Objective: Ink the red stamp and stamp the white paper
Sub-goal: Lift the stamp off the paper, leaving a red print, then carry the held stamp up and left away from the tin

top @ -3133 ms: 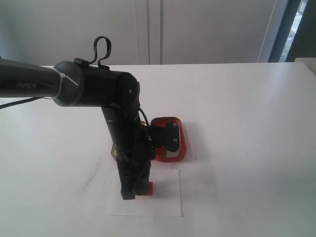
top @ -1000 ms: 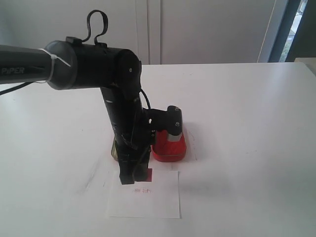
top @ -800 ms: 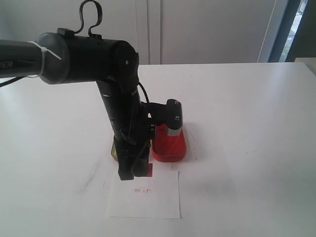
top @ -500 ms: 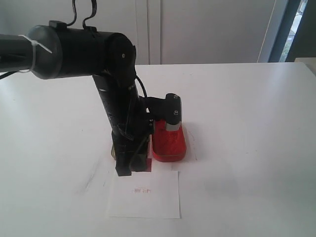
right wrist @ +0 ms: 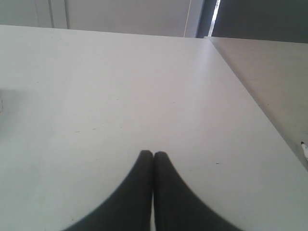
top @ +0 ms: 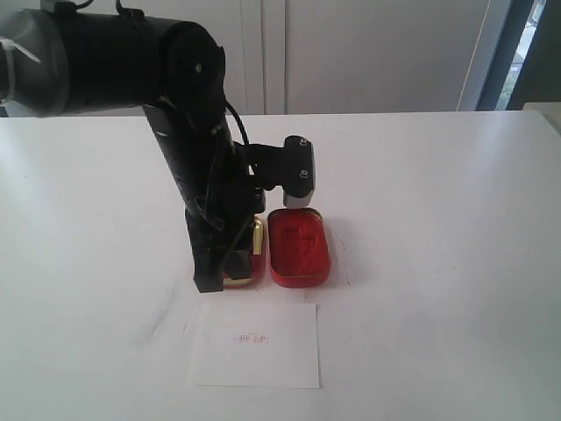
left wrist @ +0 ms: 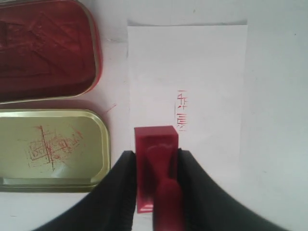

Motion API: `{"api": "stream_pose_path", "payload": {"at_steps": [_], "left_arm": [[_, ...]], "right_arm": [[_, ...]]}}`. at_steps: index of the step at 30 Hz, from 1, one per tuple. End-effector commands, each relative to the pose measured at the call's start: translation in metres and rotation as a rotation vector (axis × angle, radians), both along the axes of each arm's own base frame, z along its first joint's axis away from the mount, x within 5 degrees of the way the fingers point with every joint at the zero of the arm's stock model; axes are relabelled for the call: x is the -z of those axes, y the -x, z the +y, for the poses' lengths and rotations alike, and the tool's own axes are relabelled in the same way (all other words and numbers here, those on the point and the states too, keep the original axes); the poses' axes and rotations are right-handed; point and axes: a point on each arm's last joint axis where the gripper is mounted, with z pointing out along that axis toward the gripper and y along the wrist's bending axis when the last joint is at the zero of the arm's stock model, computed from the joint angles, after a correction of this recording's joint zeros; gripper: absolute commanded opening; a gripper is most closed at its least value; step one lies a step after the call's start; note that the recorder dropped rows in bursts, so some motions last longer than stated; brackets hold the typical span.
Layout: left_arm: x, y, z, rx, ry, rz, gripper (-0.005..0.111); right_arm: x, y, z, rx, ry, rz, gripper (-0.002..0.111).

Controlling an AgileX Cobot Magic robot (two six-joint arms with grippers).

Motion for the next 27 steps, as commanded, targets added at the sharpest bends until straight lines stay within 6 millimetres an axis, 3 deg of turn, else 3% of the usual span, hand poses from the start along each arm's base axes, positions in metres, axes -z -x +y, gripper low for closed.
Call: {"api": "stream_pose_path", "payload": {"at_steps": [1, 16, 27], "left_arm": [[-0.006, 0.004, 0.001, -0.014, -0.002, 0.014, 0.0], [-0.016, 0.006, 0.006, -0.085, 0.002, -0.003, 0.0], [-0.024, -0.008, 0.027, -0.222, 0.056, 0.063, 0.0]], "right_arm": [[0.0, 0.0, 0.0, 0.004, 0.009, -0.014, 0.0], [0.0, 0.0, 0.0, 0.004, 0.009, -0.014, 0.0], [0.0, 0.0, 0.0, 0.004, 0.009, -0.014, 0.0]]}}
